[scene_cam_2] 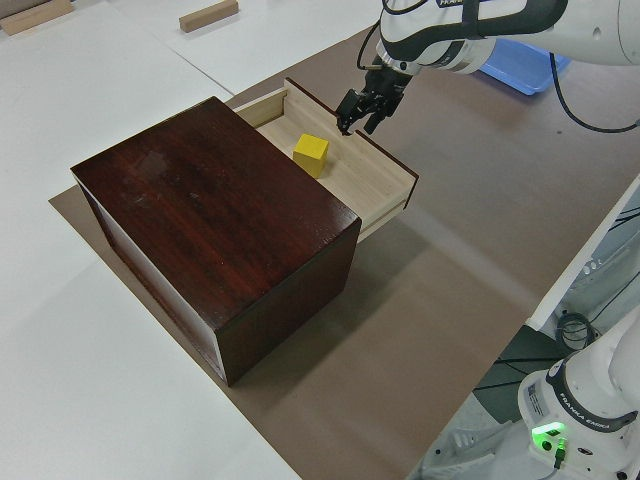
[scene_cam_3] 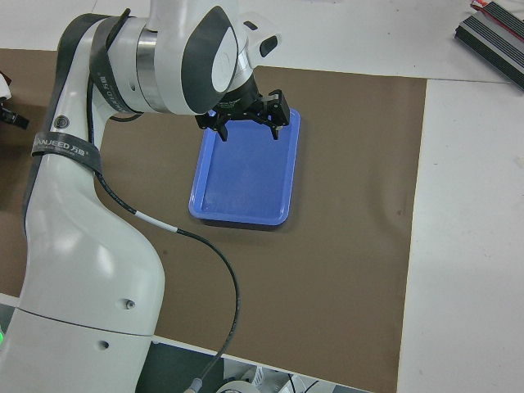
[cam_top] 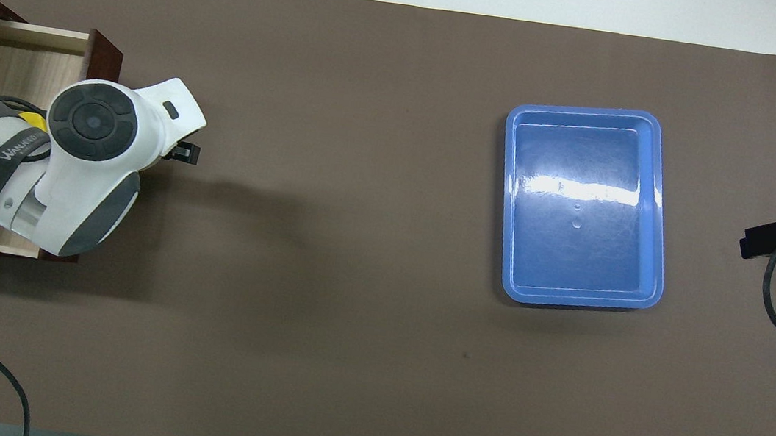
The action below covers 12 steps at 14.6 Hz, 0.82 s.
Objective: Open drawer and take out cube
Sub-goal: 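Pull the drawer open toward the robot with the left gripper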
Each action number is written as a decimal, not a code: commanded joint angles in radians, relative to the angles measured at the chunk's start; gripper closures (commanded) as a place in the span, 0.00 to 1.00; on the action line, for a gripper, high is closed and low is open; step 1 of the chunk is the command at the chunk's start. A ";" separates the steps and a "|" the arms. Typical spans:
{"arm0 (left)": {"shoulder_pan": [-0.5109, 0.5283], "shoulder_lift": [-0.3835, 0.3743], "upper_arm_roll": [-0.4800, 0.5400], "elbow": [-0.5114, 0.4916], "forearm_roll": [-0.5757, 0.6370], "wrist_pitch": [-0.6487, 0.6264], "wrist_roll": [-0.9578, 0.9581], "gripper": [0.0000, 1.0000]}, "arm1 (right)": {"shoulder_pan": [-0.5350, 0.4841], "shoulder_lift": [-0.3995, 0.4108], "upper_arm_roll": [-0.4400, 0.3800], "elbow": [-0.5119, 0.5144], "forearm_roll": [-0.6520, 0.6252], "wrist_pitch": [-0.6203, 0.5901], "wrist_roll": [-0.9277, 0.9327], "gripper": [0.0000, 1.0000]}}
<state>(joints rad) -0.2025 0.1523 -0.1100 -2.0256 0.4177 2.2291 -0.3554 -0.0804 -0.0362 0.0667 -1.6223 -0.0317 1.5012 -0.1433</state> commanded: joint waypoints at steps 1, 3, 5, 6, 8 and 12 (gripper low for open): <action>-0.057 0.015 0.007 0.047 -0.060 -0.040 -0.048 0.00 | -0.002 -0.011 0.002 -0.013 0.027 -0.004 0.011 0.00; -0.057 0.015 0.007 0.050 -0.060 -0.060 -0.062 0.00 | -0.001 -0.011 0.002 -0.013 0.027 0.001 0.010 0.00; -0.044 0.013 0.007 0.096 -0.063 -0.098 -0.060 0.00 | 0.001 -0.011 0.002 -0.013 0.027 -0.001 0.008 0.00; -0.040 0.015 0.007 0.151 -0.074 -0.162 -0.056 0.00 | -0.001 -0.011 0.002 -0.011 0.027 0.001 -0.002 0.00; -0.038 0.039 0.010 0.276 -0.126 -0.286 -0.057 0.00 | -0.001 -0.013 0.002 -0.013 0.030 -0.007 -0.025 0.00; 0.067 0.027 0.023 0.383 -0.227 -0.420 -0.063 0.00 | 0.001 -0.013 0.002 -0.013 0.030 -0.010 -0.024 0.00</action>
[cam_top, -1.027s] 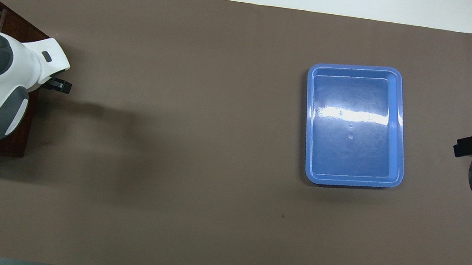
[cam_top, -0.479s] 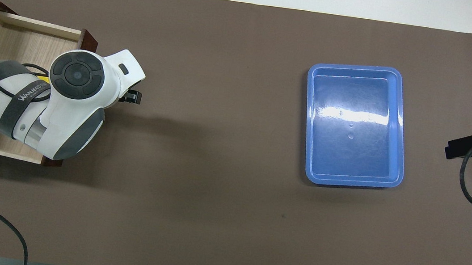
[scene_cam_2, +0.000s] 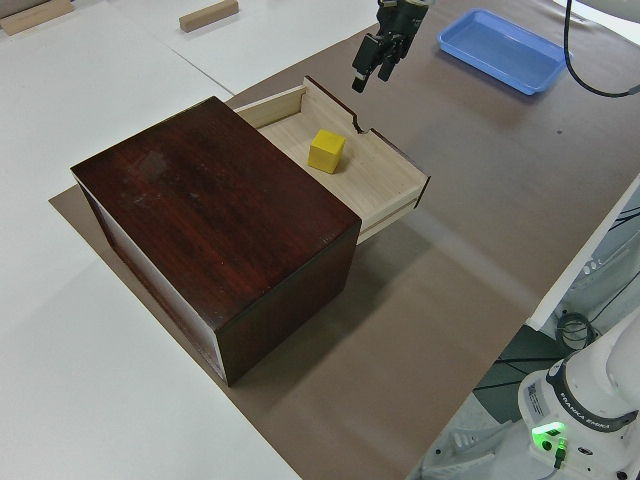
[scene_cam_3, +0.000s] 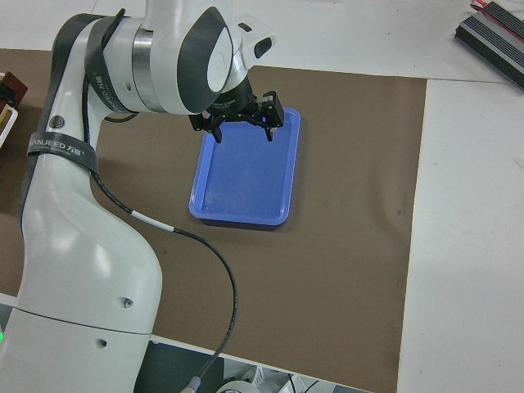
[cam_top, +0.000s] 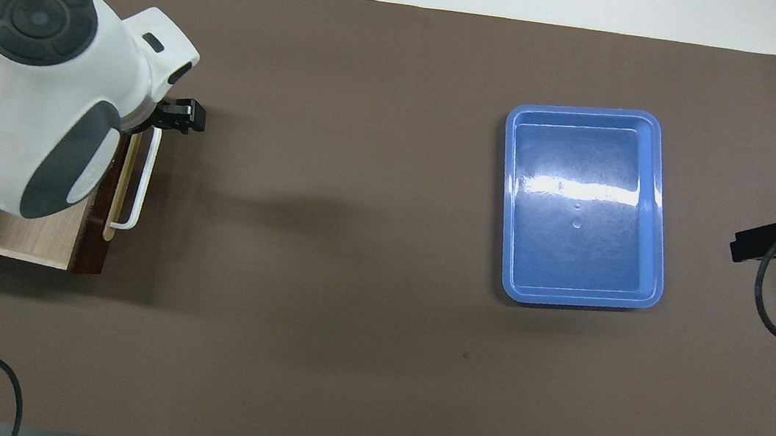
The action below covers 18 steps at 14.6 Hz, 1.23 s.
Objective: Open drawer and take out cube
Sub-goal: 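Pull the drawer open toward the robot with the left gripper, then release the handle and reach the left gripper to the yellow cube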
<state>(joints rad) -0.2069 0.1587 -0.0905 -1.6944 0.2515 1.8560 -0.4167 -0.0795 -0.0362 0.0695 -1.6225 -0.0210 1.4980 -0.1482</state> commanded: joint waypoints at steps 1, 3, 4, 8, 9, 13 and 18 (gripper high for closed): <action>0.114 0.003 0.003 0.050 -0.093 -0.049 -0.004 0.00 | 0.000 -0.013 0.000 -0.013 0.021 -0.016 -0.017 0.00; 0.200 -0.010 0.002 0.023 -0.109 -0.037 -0.002 0.00 | -0.002 -0.013 0.000 -0.013 0.023 -0.021 -0.014 0.00; 0.228 -0.027 0.003 -0.013 -0.109 -0.017 0.004 0.00 | -0.003 -0.013 0.000 -0.013 0.041 -0.019 -0.014 0.00; 0.242 -0.070 0.003 -0.154 -0.109 0.135 -0.032 0.00 | -0.002 -0.013 0.000 -0.011 0.047 -0.019 -0.016 0.00; 0.244 -0.073 0.003 -0.175 -0.109 0.168 -0.080 0.00 | -0.002 -0.013 0.000 -0.013 0.047 -0.018 -0.013 0.00; 0.245 -0.074 0.003 -0.251 -0.109 0.245 -0.100 0.00 | 0.007 -0.016 0.001 -0.026 0.052 -0.016 0.074 0.00; 0.264 -0.073 0.003 -0.291 -0.109 0.282 -0.105 0.15 | 0.096 -0.037 0.003 -0.108 0.136 0.027 0.388 0.00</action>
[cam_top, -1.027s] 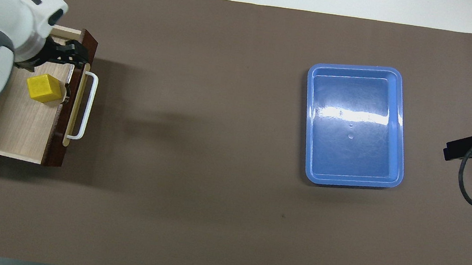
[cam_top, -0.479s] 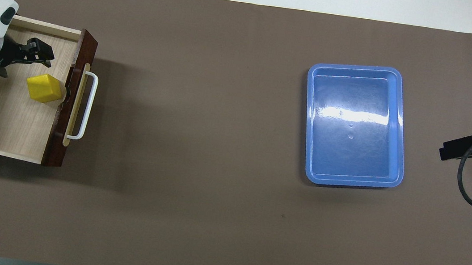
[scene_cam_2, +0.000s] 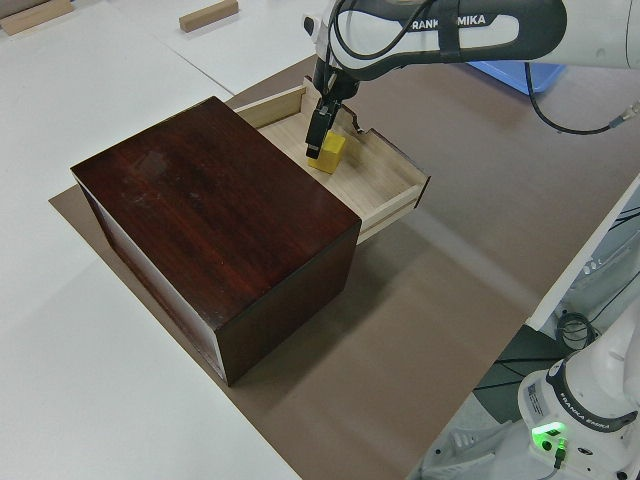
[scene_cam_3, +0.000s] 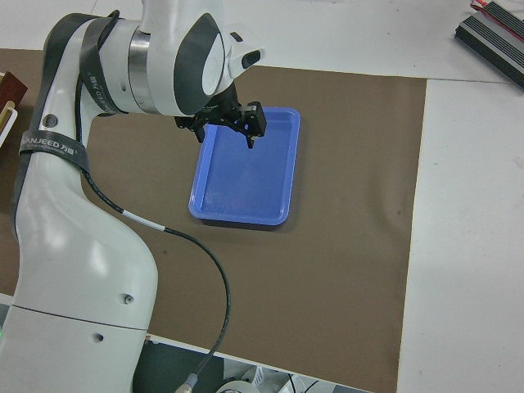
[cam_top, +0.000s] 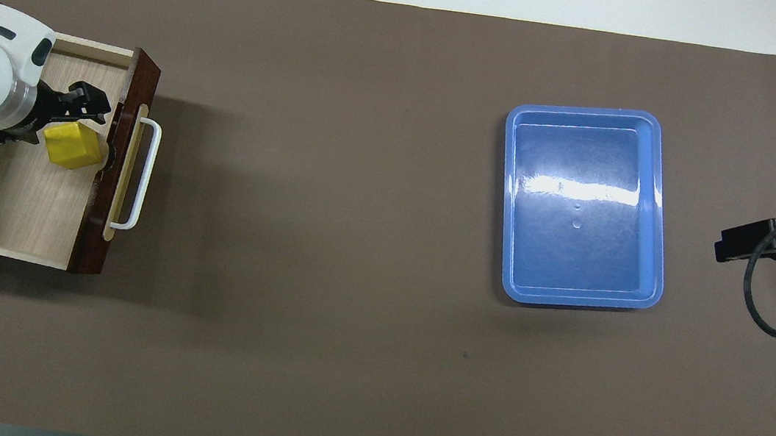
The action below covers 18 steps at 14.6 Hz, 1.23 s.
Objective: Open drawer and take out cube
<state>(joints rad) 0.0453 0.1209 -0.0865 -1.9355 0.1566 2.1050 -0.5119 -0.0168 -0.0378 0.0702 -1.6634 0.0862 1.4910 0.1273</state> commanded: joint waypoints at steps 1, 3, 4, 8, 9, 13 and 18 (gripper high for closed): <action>0.011 -0.029 -0.001 -0.037 -0.015 0.027 -0.019 0.57 | 0.046 -0.036 0.002 -0.081 0.047 0.044 0.171 0.00; 0.015 -0.018 -0.001 -0.008 -0.031 0.018 -0.017 1.00 | 0.070 -0.008 0.002 -0.087 0.119 0.055 0.335 0.00; 0.022 -0.012 -0.001 0.024 -0.057 -0.002 -0.019 1.00 | 0.092 0.012 0.000 -0.088 0.150 0.070 0.413 0.00; 0.013 0.078 -0.001 0.296 -0.123 -0.251 -0.078 1.00 | 0.194 0.102 0.000 -0.091 0.265 0.187 0.719 0.00; 0.007 0.086 -0.003 0.360 -0.124 -0.320 -0.126 1.00 | 0.214 0.128 0.002 -0.091 0.300 0.214 0.779 0.00; -0.115 0.054 -0.013 0.376 -0.146 -0.379 -0.466 1.00 | 0.281 0.196 0.002 -0.098 0.441 0.326 0.945 0.00; -0.267 0.002 -0.016 0.259 -0.147 -0.304 -1.075 1.00 | 0.340 0.228 0.002 -0.154 0.599 0.475 1.098 0.00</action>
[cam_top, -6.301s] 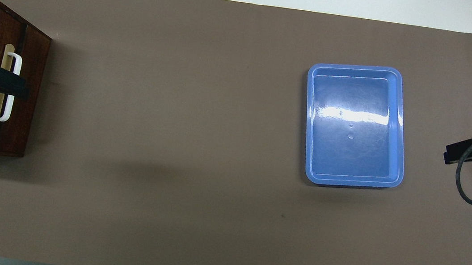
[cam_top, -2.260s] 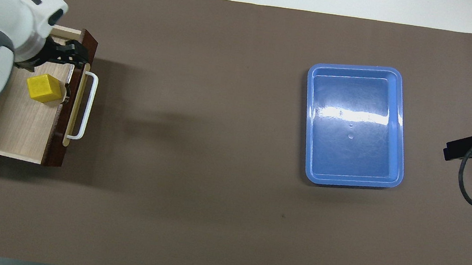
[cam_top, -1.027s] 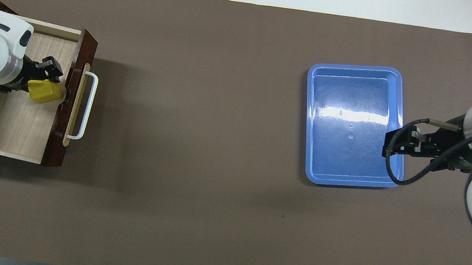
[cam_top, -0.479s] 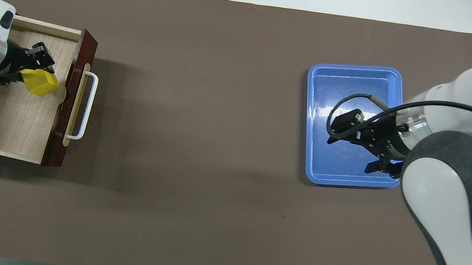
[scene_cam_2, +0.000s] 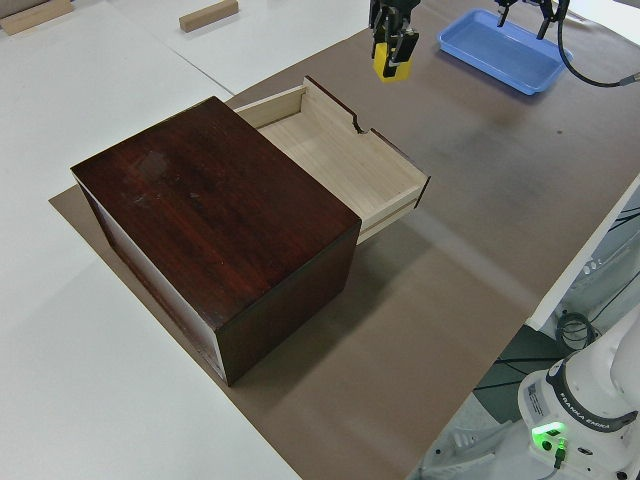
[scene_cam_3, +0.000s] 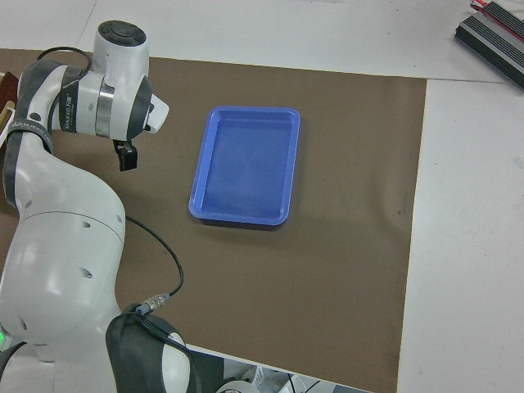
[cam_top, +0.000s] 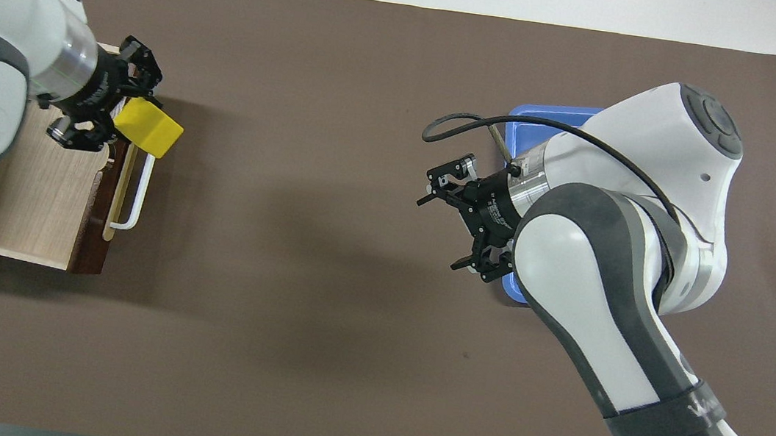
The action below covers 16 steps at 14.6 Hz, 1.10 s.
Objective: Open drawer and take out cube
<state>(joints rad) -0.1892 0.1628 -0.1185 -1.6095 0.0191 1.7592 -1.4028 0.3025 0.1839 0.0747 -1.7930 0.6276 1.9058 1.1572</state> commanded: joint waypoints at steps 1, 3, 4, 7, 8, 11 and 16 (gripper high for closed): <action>-0.059 -0.061 0.014 -0.117 -0.010 0.069 -0.284 1.00 | 0.023 0.029 -0.004 -0.017 0.105 0.080 0.097 0.00; -0.111 -0.101 0.014 -0.208 -0.010 0.147 -0.424 1.00 | 0.053 0.061 -0.004 -0.014 0.139 0.123 0.108 0.00; -0.136 -0.120 0.014 -0.252 -0.010 0.196 -0.512 1.00 | 0.072 0.077 -0.004 -0.012 0.147 0.143 0.122 0.00; -0.179 -0.138 0.014 -0.294 -0.010 0.261 -0.770 1.00 | 0.079 0.135 -0.004 0.023 0.237 0.151 0.147 0.00; -0.194 -0.138 0.014 -0.294 -0.013 0.269 -0.789 1.00 | 0.098 0.152 -0.004 0.032 0.262 0.160 0.165 0.00; -0.226 -0.129 0.014 -0.309 -0.018 0.275 -0.970 1.00 | 0.122 0.183 -0.004 0.052 0.271 0.199 0.197 0.00; -0.291 -0.135 0.016 -0.365 -0.018 0.310 -1.098 1.00 | 0.198 0.207 -0.004 0.079 0.270 0.268 0.219 0.00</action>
<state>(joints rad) -0.4511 0.0595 -0.1221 -1.9351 0.0183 2.0380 -2.4745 0.4999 0.3747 0.0735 -1.7518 0.8803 2.1757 1.3656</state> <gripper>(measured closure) 0.449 0.000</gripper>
